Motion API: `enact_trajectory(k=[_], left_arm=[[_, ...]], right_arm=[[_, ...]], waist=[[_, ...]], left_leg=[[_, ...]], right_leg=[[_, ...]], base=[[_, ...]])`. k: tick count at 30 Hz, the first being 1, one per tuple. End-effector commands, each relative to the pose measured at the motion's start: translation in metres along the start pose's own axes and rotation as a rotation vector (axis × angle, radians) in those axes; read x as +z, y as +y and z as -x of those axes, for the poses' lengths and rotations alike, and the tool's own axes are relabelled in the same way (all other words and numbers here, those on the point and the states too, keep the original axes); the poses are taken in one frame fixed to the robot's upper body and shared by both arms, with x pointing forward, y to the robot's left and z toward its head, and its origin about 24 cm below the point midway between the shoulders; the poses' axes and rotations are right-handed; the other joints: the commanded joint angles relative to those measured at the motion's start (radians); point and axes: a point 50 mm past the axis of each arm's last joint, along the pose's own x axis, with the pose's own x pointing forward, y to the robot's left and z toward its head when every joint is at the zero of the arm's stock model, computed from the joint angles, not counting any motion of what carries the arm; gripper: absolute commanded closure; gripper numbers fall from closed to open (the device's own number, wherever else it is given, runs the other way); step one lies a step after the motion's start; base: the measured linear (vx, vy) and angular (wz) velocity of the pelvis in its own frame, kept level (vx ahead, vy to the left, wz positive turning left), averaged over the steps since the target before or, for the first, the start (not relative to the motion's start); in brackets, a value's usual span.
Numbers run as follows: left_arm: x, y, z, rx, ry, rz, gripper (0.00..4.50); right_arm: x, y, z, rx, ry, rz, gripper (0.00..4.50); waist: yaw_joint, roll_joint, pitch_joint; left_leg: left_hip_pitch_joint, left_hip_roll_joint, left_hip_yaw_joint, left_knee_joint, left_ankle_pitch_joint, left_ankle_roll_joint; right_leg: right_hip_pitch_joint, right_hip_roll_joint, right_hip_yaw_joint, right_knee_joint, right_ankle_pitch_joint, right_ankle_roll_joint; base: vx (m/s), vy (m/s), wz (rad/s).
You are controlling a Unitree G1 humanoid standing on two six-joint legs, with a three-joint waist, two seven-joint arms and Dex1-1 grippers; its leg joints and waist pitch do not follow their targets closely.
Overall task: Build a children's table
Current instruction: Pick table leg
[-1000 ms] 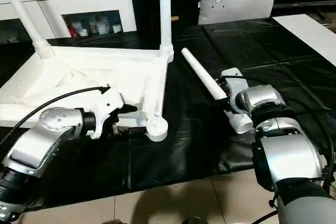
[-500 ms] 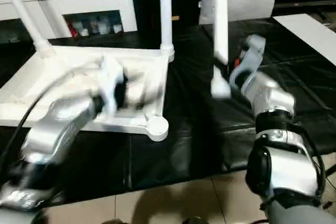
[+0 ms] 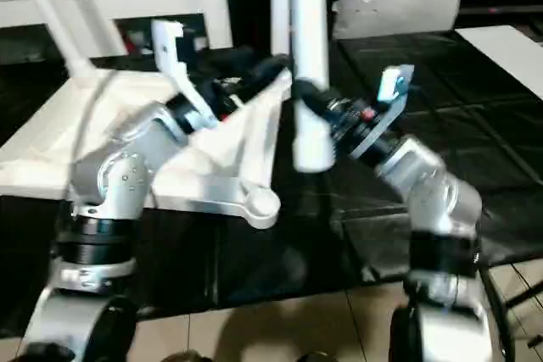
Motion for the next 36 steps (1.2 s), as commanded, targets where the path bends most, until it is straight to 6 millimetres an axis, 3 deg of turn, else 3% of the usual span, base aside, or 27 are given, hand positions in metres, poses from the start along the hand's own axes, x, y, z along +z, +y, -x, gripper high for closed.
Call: enact_trajectory(k=[1, 8, 11, 12, 13, 15, 18, 21, 22, 26, 33, 36], left_arm=[[0.007, -0.003, -0.005, -0.024, -0.023, 0.055, 0.00], [0.009, -0.001, -0.007, -0.004, -0.062, 0.085, 0.00], [0.008, 0.002, -0.008, 0.047, -0.058, 0.045, 0.36], [0.006, 0.007, -0.008, 0.107, -0.044, -0.018, 0.36], [0.004, 0.007, -0.009, 0.133, -0.045, -0.034, 0.45], [0.001, 0.006, -0.009, 0.138, -0.058, -0.028, 0.72], [0.000, -0.001, -0.009, 0.063, -0.097, 0.044, 0.81], [0.002, -0.003, -0.004, -0.028, -0.127, 0.132, 1.20], [0.002, -0.004, 0.003, -0.133, -0.156, 0.243, 1.20], [0.004, -0.004, 0.013, -0.259, -0.186, 0.358, 1.48], [0.006, -0.013, 0.025, -0.506, -0.177, 0.507, 2.00], [0.006, -0.017, 0.030, -0.602, -0.164, 0.541, 2.19]], right_arm=[[-0.004, 0.010, -0.003, 0.032, 0.028, -0.011, 2.67], [-0.022, 0.022, -0.008, 0.071, 0.088, -0.008, 2.67], [-0.026, 0.022, -0.010, 0.055, 0.123, 0.029, 2.67], [-0.031, 0.020, -0.014, 0.007, 0.164, 0.117, 2.67], [-0.033, 0.020, -0.017, -0.011, 0.156, 0.139, 2.67], [-0.033, 0.022, -0.021, -0.018, 0.105, 0.120, 2.67], [-0.033, 0.026, -0.024, 0.019, 0.051, 0.062, 2.67], [-0.036, 0.031, -0.022, 0.081, 0.068, 0.022, 2.67], [-0.038, 0.034, -0.017, 0.155, 0.083, -0.021, 2.67], [-0.037, 0.036, -0.009, 0.235, 0.099, -0.071, 2.67], [-0.037, 0.041, 0.001, 0.317, 0.157, -0.116, 2.67], [-0.040, 0.044, 0.004, 0.341, 0.197, -0.123, 2.67]], waist=[[0.006, -0.026, -0.080], [0.006, -0.023, -0.080], [0.003, -0.023, -0.078], [0.003, -0.024, -0.076], [-0.002, -0.023, -0.074], [-0.004, -0.025, -0.076], [0.000, -0.022, -0.079], [0.000, -0.024, -0.078], [0.002, -0.025, -0.077], [0.006, -0.024, -0.077], [0.006, -0.018, -0.072], [0.004, -0.020, -0.072]], left_leg=[[0.001, 0.042, -0.009, -0.065, -0.023, 0.108], [-0.002, 0.040, -0.011, -0.066, -0.020, 0.102], [-0.002, 0.040, -0.011, -0.068, -0.037, 0.091], [-0.003, 0.040, -0.012, -0.069, -0.045, 0.081], [-0.003, 0.038, -0.012, -0.070, -0.055, 0.068], [-0.001, 0.037, -0.011, -0.072, -0.059, 0.062], [0.000, 0.042, -0.013, -0.072, -0.056, 0.074], [-0.001, 0.043, -0.012, -0.071, -0.045, 0.086], [-0.001, 0.039, -0.008, -0.070, -0.050, 0.093], [-0.003, 0.039, -0.009, -0.067, -0.040, 0.112], [0.002, 0.040, -0.010, -0.072, -0.071, 0.084], [0.003, 0.039, -0.010, -0.074, -0.078, 0.072]], right_leg=[[0.065, -0.058, 0.051, -0.076, -0.272, -0.156], [0.069, -0.059, 0.050, -0.079, -0.270, -0.134], [0.069, -0.060, 0.049, -0.082, -0.292, -0.120], [0.069, -0.060, 0.049, -0.086, -0.312, -0.104], [0.067, -0.059, 0.049, -0.090, -0.341, -0.082], [0.067, -0.061, 0.050, -0.091, -0.350, -0.077], [0.067, -0.064, 0.051, -0.083, -0.310, -0.109], [0.068, -0.062, 0.053, -0.077, -0.260, -0.133], [0.070, -0.064, 0.053, -0.078, -0.267, -0.144], [0.070, -0.062, 0.052, -0.077, -0.258, -0.158], [0.068, -0.060, 0.051, -0.087, -0.343, -0.122], [0.071, -0.061, 0.051, -0.090, -0.369, -0.107]], base=[[0.000, 0.000, 0.00], [0.000, 0.000, 0.00], [0.000, 0.000, 0.00], [0.000, 0.000, 0.00], [0.000, 0.000, 0.00], [0.000, 0.000, 0.00], [0.000, 0.000, 0.00], [0.000, 0.000, 0.00], [0.000, 0.000, 0.00], [0.000, 0.000, 0.00], [0.000, 0.000, 0.00], [0.000, 0.000, 0.00]])
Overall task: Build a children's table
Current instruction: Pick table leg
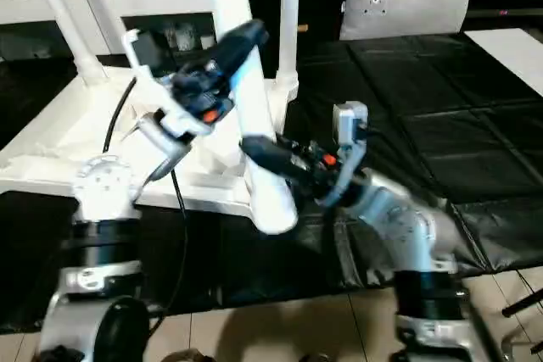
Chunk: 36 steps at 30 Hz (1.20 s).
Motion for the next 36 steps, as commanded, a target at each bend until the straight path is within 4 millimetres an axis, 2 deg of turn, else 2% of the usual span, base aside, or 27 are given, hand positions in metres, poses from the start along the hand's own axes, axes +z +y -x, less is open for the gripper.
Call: enact_trajectory(k=[1, 2, 8, 19, 23, 24, 25, 27, 28, 29, 31, 33, 36], left_arm=[[-0.005, -0.009, -0.007, -0.121, 0.034, 0.046, 2.26], [-0.005, -0.012, -0.006, -0.151, 0.033, 0.065, 2.33], [-0.002, -0.016, -0.003, -0.204, 0.011, 0.106, 2.44], [0.000, -0.013, 0.000, -0.174, -0.006, 0.094, 2.44], [0.001, -0.008, 0.001, -0.118, -0.010, 0.052, 2.44], [0.002, -0.004, 0.001, -0.072, -0.014, 0.015, 2.44], [0.002, -0.003, 0.001, -0.062, -0.013, 0.006, 2.44], [0.004, 0.002, 0.004, 0.008, 0.001, -0.068, 2.46], [0.005, 0.004, 0.006, 0.040, 0.012, -0.107, 2.47], [0.005, 0.004, 0.007, 0.044, 0.014, -0.113, 2.49], [0.006, 0.004, 0.010, 0.095, 0.045, -0.188, 2.53], [0.006, 0.005, 0.012, 0.126, 0.075, -0.237, 2.57], [0.004, 0.006, 0.013, 0.176, 0.146, -0.337, 2.61]], right_arm=[[-0.007, -0.001, 0.002, -0.017, 0.038, -0.031, 2.67], [-0.007, 0.000, 0.002, -0.014, 0.039, -0.033, 2.67], [-0.005, 0.001, 0.005, -0.008, 0.041, -0.036, 2.67], [-0.006, -0.004, 0.005, -0.054, 0.049, -0.017, 2.67], [-0.005, -0.009, 0.006, -0.099, 0.047, -0.002, 2.67], [-0.004, -0.015, 0.007, -0.156, 0.048, 0.026, 2.67], [-0.004, -0.016, 0.007, -0.166, 0.047, 0.031, 2.67], [-0.001, -0.023, 0.008, -0.234, 0.039, 0.072, 2.67], [0.002, -0.026, 0.009, -0.271, 0.034, 0.100, 2.11], [0.002, -0.026, 0.009, -0.275, 0.033, 0.103, 1.97], [0.007, -0.030, 0.010, -0.326, 0.038, 0.150, 1.93], [0.010, -0.031, 0.010, -0.345, 0.042, 0.178, 1.52], [0.014, -0.033, 0.009, -0.374, 0.049, 0.225, 1.43]], waist=[[0.004, -0.019, -0.073], [0.002, -0.016, -0.073], [0.004, -0.017, -0.073], [0.004, -0.017, -0.073], [0.004, -0.017, -0.073], [0.003, -0.013, -0.073], [0.002, -0.015, -0.073], [0.001, -0.012, -0.073], [-0.001, -0.014, -0.074], [0.000, -0.011, -0.075], [-0.001, -0.013, -0.076], [-0.004, -0.013, -0.076], [-0.004, -0.014, -0.075]], left_leg=[[0.000, 0.040, -0.011, -0.073, -0.075, 0.072], [0.001, 0.040, -0.011, -0.073, -0.071, 0.070], [0.003, 0.042, -0.011, -0.074, -0.068, 0.067], [0.002, 0.041, -0.011, -0.074, -0.069, 0.062], [0.002, 0.040, -0.011, -0.074, -0.070, 0.061], [0.002, 0.039, -0.011, -0.073, -0.073, 0.059], [0.000, 0.039, -0.011, -0.074, -0.074, 0.057], [0.003, 0.041, -0.013, -0.075, -0.078, 0.050], [0.002, 0.042, -0.013, -0.075, -0.073, 0.049], [0.002, 0.043, -0.015, -0.076, -0.071, 0.049], [0.003, 0.046, -0.016, -0.076, -0.066, 0.046], [0.002, 0.044, -0.014, -0.076, -0.069, 0.046], [0.002, 0.046, -0.014, -0.077, -0.073, 0.050]], right_leg=[[0.066, -0.061, 0.051, -0.085, -0.366, -0.111], [0.066, -0.060, 0.051, -0.085, -0.359, -0.110], [0.066, -0.060, 0.051, -0.083, -0.341, -0.120], [0.066, -0.060, 0.051, -0.085, -0.360, -0.107], [0.065, -0.061, 0.050, -0.087, -0.366, -0.102], [0.065, -0.061, 0.049, -0.088, -0.370, -0.101], [0.065, -0.060, 0.049, -0.089, -0.371, -0.097], [0.064, -0.061, 0.050, -0.089, -0.371, -0.089], [0.065, -0.061, 0.050, -0.086, -0.354, -0.091], [0.066, -0.061, 0.051, -0.085, -0.345, -0.093], [0.066, -0.061, 0.052, -0.078, -0.310, -0.106], [0.067, -0.061, 0.053, -0.076, -0.296, -0.113], [0.066, -0.062, 0.054, -0.077, -0.302, -0.120]], base=[[0.000, 0.000, 0.00], [0.000, 0.000, 0.00], [0.000, 0.000, 0.00], [0.000, 0.000, 0.00], [0.000, 0.000, 0.00], [0.000, 0.000, 0.00], [0.000, 0.000, 0.00], [0.000, 0.000, 0.00], [0.000, 0.000, 0.00], [0.000, 0.000, 0.00], [0.000, 0.000, 0.00], [0.000, 0.000, 0.00], [0.000, 0.000, 0.00]])
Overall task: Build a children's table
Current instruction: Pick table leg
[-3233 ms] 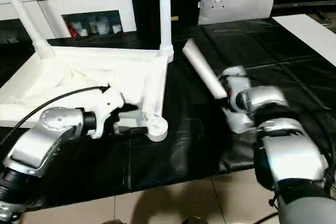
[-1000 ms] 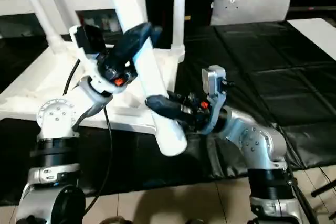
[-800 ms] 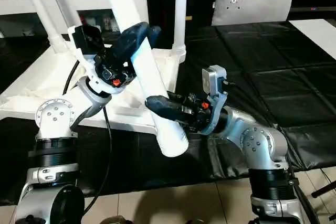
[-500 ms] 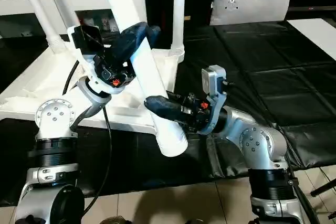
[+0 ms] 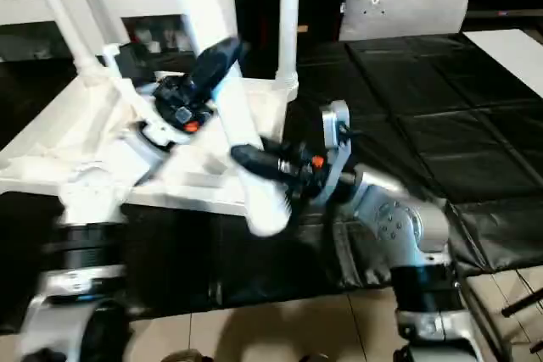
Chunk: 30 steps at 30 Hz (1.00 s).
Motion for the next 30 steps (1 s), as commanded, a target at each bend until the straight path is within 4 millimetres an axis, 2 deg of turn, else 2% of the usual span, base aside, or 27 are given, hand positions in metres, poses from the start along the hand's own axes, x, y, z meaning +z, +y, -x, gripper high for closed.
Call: enact_trajectory(k=[1, 2, 6, 8, 11, 12, 13, 15, 18, 20, 21, 24, 25, 30], left_arm=[[-0.009, -0.011, -0.014, -0.044, 0.099, -0.097, 2.63], [-0.009, -0.009, -0.016, -0.003, 0.119, -0.154, 2.67], [-0.013, -0.002, -0.023, 0.131, 0.198, -0.359, 2.68], [-0.013, -0.001, -0.025, 0.163, 0.200, -0.391, 2.71], [-0.014, 0.000, -0.032, 0.244, 0.213, -0.503, 2.72], [-0.014, 0.000, -0.034, 0.261, 0.215, -0.540, 2.73], [-0.014, 0.000, -0.034, 0.263, 0.215, -0.543, 2.73], [-0.014, -0.001, -0.040, 0.312, 0.204, -0.619, 2.73], [-0.013, -0.001, -0.042, 0.345, 0.196, -0.639, 2.73], [-0.013, -0.001, -0.043, 0.364, 0.197, -0.666, 2.73], [-0.014, -0.001, -0.045, 0.383, 0.212, -0.712, 2.73], [-0.017, -0.001, -0.046, 0.399, 0.209, -0.729, 2.73], [-0.017, 0.000, -0.046, 0.412, 0.205, -0.731, 2.73], [-0.017, 0.001, -0.048, 0.444, 0.190, -0.746, 2.73]], right_arm=[[0.008, -0.013, 0.005, -0.146, 0.012, 0.078, 1.31], [0.008, -0.013, 0.004, -0.152, 0.038, 0.107, 1.07], [0.003, -0.011, -0.004, -0.161, 0.116, 0.203, 0.99], [0.001, -0.010, -0.007, -0.163, 0.132, 0.234, 0.69], [-0.006, -0.011, -0.018, -0.230, 0.184, 0.296, 0.62], [-0.008, -0.014, -0.021, -0.276, 0.187, 0.304, 0.62], [-0.008, -0.014, -0.022, -0.280, 0.187, 0.304, 0.62], [-0.011, -0.020, -0.028, -0.388, 0.177, 0.304, 0.62], [-0.014, -0.023, -0.031, -0.447, 0.186, 0.308, 0.62], [-0.016, -0.024, -0.032, -0.481, 0.194, 0.322, 0.98], [-0.020, -0.024, -0.035, -0.517, 0.201, 0.337, 0.98], [-0.024, -0.024, -0.037, -0.541, 0.199, 0.332, 1.09], [-0.025, -0.024, -0.038, -0.547, 0.204, 0.323, 1.38], [-0.031, -0.021, -0.042, -0.529, 0.217, 0.270, 1.82]], waist=[[-0.002, -0.017, -0.075], [-0.001, -0.015, -0.074], [-0.002, -0.016, -0.074], [-0.003, -0.017, -0.075], [-0.008, -0.014, -0.075], [-0.015, -0.018, -0.073], [-0.015, -0.016, -0.074], [-0.024, -0.015, -0.074], [-0.030, -0.014, -0.074], [-0.030, -0.014, -0.075], [-0.031, -0.013, -0.075], [-0.032, -0.013, -0.076], [-0.032, -0.013, -0.076], [-0.034, -0.014, -0.073]], left_leg=[[0.003, 0.046, -0.013, -0.075, -0.073, 0.055], [0.003, 0.050, -0.015, -0.077, -0.074, 0.050], [0.001, 0.046, -0.012, -0.075, -0.078, 0.044], [-0.001, 0.043, -0.011, -0.073, -0.073, 0.049], [-0.004, 0.044, -0.014, -0.073, -0.071, 0.051], [-0.004, 0.042, -0.013, -0.073, -0.078, 0.048], [-0.002, 0.043, -0.014, -0.073, -0.080, 0.043], [-0.003, 0.042, -0.014, -0.074, -0.093, 0.042], [-0.002, 0.043, -0.014, -0.074, -0.094, 0.037], [-0.003, 0.043, -0.014, -0.073, -0.088, 0.045], [-0.004, 0.044, -0.014, -0.073, -0.085, 0.046], [-0.002, 0.043, -0.014, -0.073, -0.090, 0.048], [-0.002, 0.044, -0.014, -0.073, -0.088, 0.048], [-0.002, 0.042, -0.013, -0.074, -0.112, 0.051]], right_leg=[[0.065, -0.062, 0.055, -0.076, -0.300, -0.122], [0.064, -0.063, 0.056, -0.075, -0.299, -0.118], [0.067, -0.064, 0.057, -0.075, -0.303, -0.114], [0.068, -0.064, 0.057, -0.075, -0.298, -0.116], [0.069, -0.062, 0.055, -0.073, -0.287, -0.117], [0.068, -0.060, 0.054, -0.077, -0.298, -0.113], [0.067, -0.061, 0.054, -0.076, -0.305, -0.113], [0.067, -0.060, 0.054, -0.078, -0.315, -0.116], [0.066, -0.060, 0.055, -0.075, -0.296, -0.124], [0.066, -0.060, 0.056, -0.071, -0.268, -0.136], [0.063, -0.059, 0.056, -0.071, -0.262, -0.136], [0.066, -0.061, 0.056, -0.071, -0.260, -0.140], [0.066, -0.061, 0.057, -0.070, -0.257, -0.142], [0.066, -0.060, 0.057, -0.074, -0.275, -0.141]], base=[[0.000, 0.000, 0.00], [0.000, 0.000, 0.00], [0.000, 0.000, 0.00], [0.000, 0.000, 0.00], [0.000, 0.000, 0.00], [0.000, 0.000, 0.00], [0.000, 0.000, 0.00], [0.000, 0.000, 0.00], [0.000, 0.000, 0.00], [0.000, 0.000, 0.00], [0.000, 0.000, 0.00], [0.000, 0.000, 0.00], [0.000, 0.000, 0.00], [0.000, 0.000, 0.00]])
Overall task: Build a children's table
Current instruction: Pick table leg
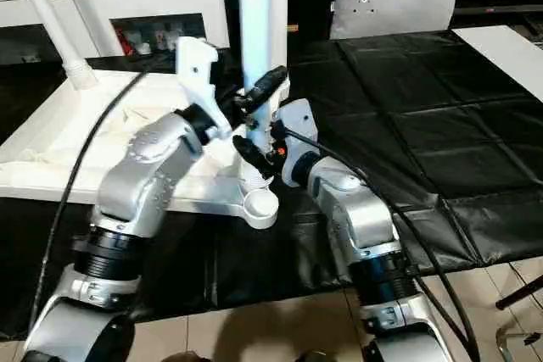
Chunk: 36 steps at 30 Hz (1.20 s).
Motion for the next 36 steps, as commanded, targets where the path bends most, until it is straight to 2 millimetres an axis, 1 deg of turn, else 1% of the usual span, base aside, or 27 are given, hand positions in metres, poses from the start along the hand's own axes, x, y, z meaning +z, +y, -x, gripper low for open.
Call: enact_trajectory(k=[1, 2, 3, 4, 5, 9, 11, 12, 13, 18, 19, 20, 21, 22, 23, 24, 25, 27, 28, 29, 30, 31, 33, 34, 35, 36], left_arm=[[0.009, -0.001, -0.003, 0.008, -0.037, -0.029, 2.73], [0.009, -0.001, -0.004, 0.010, -0.036, -0.031, 2.73], [0.009, -0.001, -0.004, 0.011, -0.036, -0.032, 2.73], [0.008, -0.001, -0.004, 0.014, -0.036, -0.034, 2.73], [0.008, -0.001, -0.004, 0.017, -0.037, -0.035, 2.73], [0.008, -0.001, -0.004, 0.026, -0.038, -0.031, 2.73], [0.008, 0.000, -0.004, 0.033, -0.038, -0.027, 2.73], [0.008, 0.001, -0.004, 0.038, -0.037, -0.016, 2.73], [0.008, 0.002, -0.004, 0.039, -0.037, -0.012, 2.73], [0.008, 0.004, -0.003, 0.033, -0.027, 0.000, 2.73], [0.007, 0.004, -0.002, 0.029, -0.022, -0.002, 2.38], [0.006, 0.003, -0.001, -0.019, -0.007, 0.054, 2.17], [0.006, 0.003, -0.001, -0.019, -0.007, 0.054, 2.03], [0.004, 0.002, 0.000, -0.050, 0.002, 0.080, 2.03], [0.004, 0.003, 0.000, -0.053, 0.002, 0.086, 1.96], [0.003, 0.007, 0.002, -0.050, -0.003, 0.110, 1.96], [0.003, 0.007, 0.002, -0.048, -0.004, 0.112, 1.66], [0.003, 0.010, 0.003, -0.052, -0.014, 0.142, 1.60], [0.003, 0.011, 0.004, -0.082, -0.022, 0.184, 1.58], [0.004, 0.012, 0.006, -0.119, -0.034, 0.239, 1.49], [0.005, 0.012, 0.007, -0.145, -0.045, 0.275, 1.34], [0.007, 0.015, 0.009, -0.167, -0.061, 0.317, 1.22], [0.007, 0.017, 0.010, -0.178, -0.068, 0.340, 1.15], [0.008, 0.016, 0.011, -0.212, -0.067, 0.388, 1.07], [0.008, 0.016, 0.012, -0.230, -0.066, 0.410, 1.00], [0.010, 0.013, 0.015, -0.318, -0.072, 0.491, 0.96]], right_arm=[[-0.004, 0.004, -0.001, 0.014, 0.023, -0.028, 1.82], [-0.004, 0.004, -0.001, 0.016, 0.027, -0.044, 1.92], [-0.005, 0.004, -0.001, 0.017, 0.030, -0.055, 2.01], [-0.005, 0.004, -0.001, 0.016, 0.030, -0.063, 2.13], [-0.006, 0.004, -0.001, 0.012, 0.031, -0.064, 2.23], [-0.006, 0.003, -0.001, 0.014, 0.029, -0.072, 2.52], [-0.004, 0.002, -0.001, 0.018, 0.021, -0.076, 2.57], [-0.001, -0.001, 0.000, 0.021, 0.011, -0.074, 2.59], [0.000, -0.002, 0.000, 0.022, 0.009, -0.074, 2.59], [0.005, -0.003, 0.006, 0.091, -0.011, -0.061, 2.61], [0.006, -0.003, 0.006, 0.105, -0.018, -0.063, 2.61], [0.008, -0.003, 0.009, 0.141, -0.030, -0.051, 2.61], [0.008, -0.003, 0.009, 0.141, -0.030, -0.051, 2.62], [0.010, -0.004, 0.012, 0.156, -0.033, -0.064, 2.62], [0.011, -0.004, 0.013, 0.161, -0.035, -0.070, 2.62], [0.016, -0.005, 0.017, 0.191, -0.054, -0.093, 2.62], [0.017, -0.005, 0.017, 0.195, -0.058, -0.095, 2.62], [0.023, -0.007, 0.021, 0.221, -0.079, -0.116, 2.63], [0.025, -0.008, 0.025, 0.264, -0.087, -0.113, 2.63], [0.027, -0.009, 0.030, 0.310, -0.088, -0.121, 2.63], [0.028, -0.010, 0.033, 0.343, -0.088, -0.127, 2.63], [0.030, -0.011, 0.040, 0.407, -0.096, -0.125, 2.63], [0.031, -0.011, 0.043, 0.443, -0.101, -0.124, 2.63], [0.032, -0.011, 0.047, 0.477, -0.098, -0.135, 2.63], [0.033, -0.010, 0.049, 0.497, -0.101, -0.135, 2.63], [0.035, -0.008, 0.055, 0.575, -0.101, -0.142, 2.64]], waist=[[-0.002, -0.018, -0.074], [-0.001, -0.015, -0.074], [-0.002, -0.015, -0.075], [-0.002, -0.014, -0.075], [-0.003, -0.018, -0.075], [-0.002, -0.017, -0.075], [-0.002, -0.017, -0.076], [-0.002, -0.019, -0.075], [-0.001, -0.018, -0.075], [0.000, -0.020, -0.076], [0.001, -0.019, -0.076], [0.001, -0.020, -0.076], [0.003, -0.019, -0.077], [0.002, -0.020, -0.076], [0.002, -0.025, -0.076], [0.003, -0.024, -0.076], [0.004, -0.022, -0.076], [0.004, -0.022, -0.077], [0.005, -0.023, -0.076], [0.008, -0.024, -0.077], [0.010, -0.025, -0.076], [0.011, -0.028, -0.076], [0.014, -0.027, -0.077], [0.013, -0.027, -0.077], [0.014, -0.022, -0.077], [0.013, -0.025, -0.077]], left_leg=[[-0.003, 0.043, -0.013, -0.072, -0.104, 0.057], [-0.002, 0.043, -0.014, -0.073, -0.099, 0.058], [-0.003, 0.044, -0.014, -0.073, -0.097, 0.059], [-0.001, 0.044, -0.014, -0.072, -0.096, 0.058], [-0.002, 0.044, -0.013, -0.072, -0.094, 0.059], [-0.003, 0.043, -0.013, -0.072, -0.091, 0.059], [-0.003, 0.043, -0.012, -0.071, -0.084, 0.062], [-0.003, 0.044, -0.012, -0.071, -0.085, 0.062], [-0.003, 0.043, -0.012, -0.071, -0.087, 0.063], [-0.004, 0.043, -0.012, -0.069, -0.080, 0.070], [-0.004, 0.043, -0.012, -0.069, -0.079, 0.074], [-0.004, 0.043, -0.012, -0.069, -0.079, 0.076], [-0.004, 0.042, -0.012, -0.068, -0.079, 0.076], [-0.003, 0.042, -0.010, -0.068, -0.083, 0.080], [-0.004, 0.042, -0.010, -0.068, -0.080, 0.084], [-0.004, 0.042, -0.011, -0.068, -0.076, 0.086], [-0.003, 0.043, -0.011, -0.067, -0.071, 0.092], [-0.005, 0.043, -0.011, -0.067, -0.067, 0.092], [-0.003, 0.041, -0.010, -0.067, -0.069, 0.093], [-0.002, 0.039, -0.008, -0.065, -0.074, 0.095], [-0.003, 0.040, -0.008, -0.065, -0.072, 0.097], [-0.004, 0.041, -0.008, -0.065, -0.068, 0.101], [-0.004, 0.041, -0.008, -0.063, -0.067, 0.107], [-0.005, 0.040, -0.008, -0.063, -0.061, 0.109], [-0.006, 0.041, -0.010, -0.064, -0.054, 0.110], [-0.005, 0.040, -0.008, -0.062, -0.055, 0.109]], right_leg=[[0.067, -0.061, 0.057, -0.074, -0.271, -0.140], [0.067, -0.061, 0.057, -0.073, -0.268, -0.142], [0.067, -0.061, 0.057, -0.072, -0.264, -0.142], [0.066, -0.060, 0.057, -0.072, -0.258, -0.144], [0.066, -0.060, 0.057, -0.071, -0.253, -0.145], [0.067, -0.062, 0.058, -0.071, -0.257, -0.146], [0.066, -0.061, 0.058, -0.070, -0.249, -0.147], [0.066, -0.061, 0.058, -0.070, -0.249, -0.148], [0.067, -0.062, 0.058, -0.070, -0.253, -0.148], [0.068, -0.062, 0.058, -0.070, -0.254, -0.147], [0.067, -0.061, 0.057, -0.070, -0.249, -0.148], [0.067, -0.062, 0.057, -0.070, -0.248, -0.149], [0.068, -0.062, 0.057, -0.068, -0.249, -0.152], [0.067, -0.062, 0.057, -0.069, -0.252, -0.156], [0.068, -0.061, 0.057, -0.069, -0.251, -0.156], [0.069, -0.061, 0.057, -0.069, -0.250, -0.158], [0.068, -0.061, 0.057, -0.068, -0.243, -0.160], [0.068, -0.061, 0.056, -0.068, -0.244, -0.157], [0.068, -0.061, 0.056, -0.071, -0.256, -0.154], [0.070, -0.062, 0.055, -0.070, -0.264, -0.161], [0.071, -0.062, 0.056, -0.070, -0.262, -0.162], [0.069, -0.060, 0.056, -0.068, -0.258, -0.164], [0.070, -0.061, 0.055, -0.068, -0.258, -0.164], [0.070, -0.061, 0.054, -0.067, -0.266, -0.161], [0.068, -0.061, 0.053, -0.069, -0.269, -0.159], [0.068, -0.060, 0.053, -0.069, -0.271, -0.161]], base=[[0.000, 0.000, 0.00], [0.000, 0.000, 0.00], [0.000, 0.000, 0.00], [0.000, 0.000, 0.00], [0.000, 0.000, 0.00], [0.000, 0.000, 0.00], [0.000, 0.000, 0.00], [0.000, 0.000, 0.00], [0.000, 0.000, 0.00], [0.000, 0.000, 0.00], [0.000, 0.000, 0.00], [0.000, 0.000, 0.00], [0.000, 0.000, 0.00], [0.000, 0.000, 0.00], [0.000, 0.000, 0.00], [0.000, 0.000, 0.00], [0.000, 0.000, 0.00], [0.000, 0.000, 0.00], [0.000, 0.000, 0.00], [0.000, 0.000, 0.00], [0.000, 0.000, 0.00], [0.000, 0.000, 0.00], [0.000, 0.000, 0.00], [0.000, 0.000, 0.00], [0.000, 0.000, 0.00], [0.000, 0.000, 0.00]])
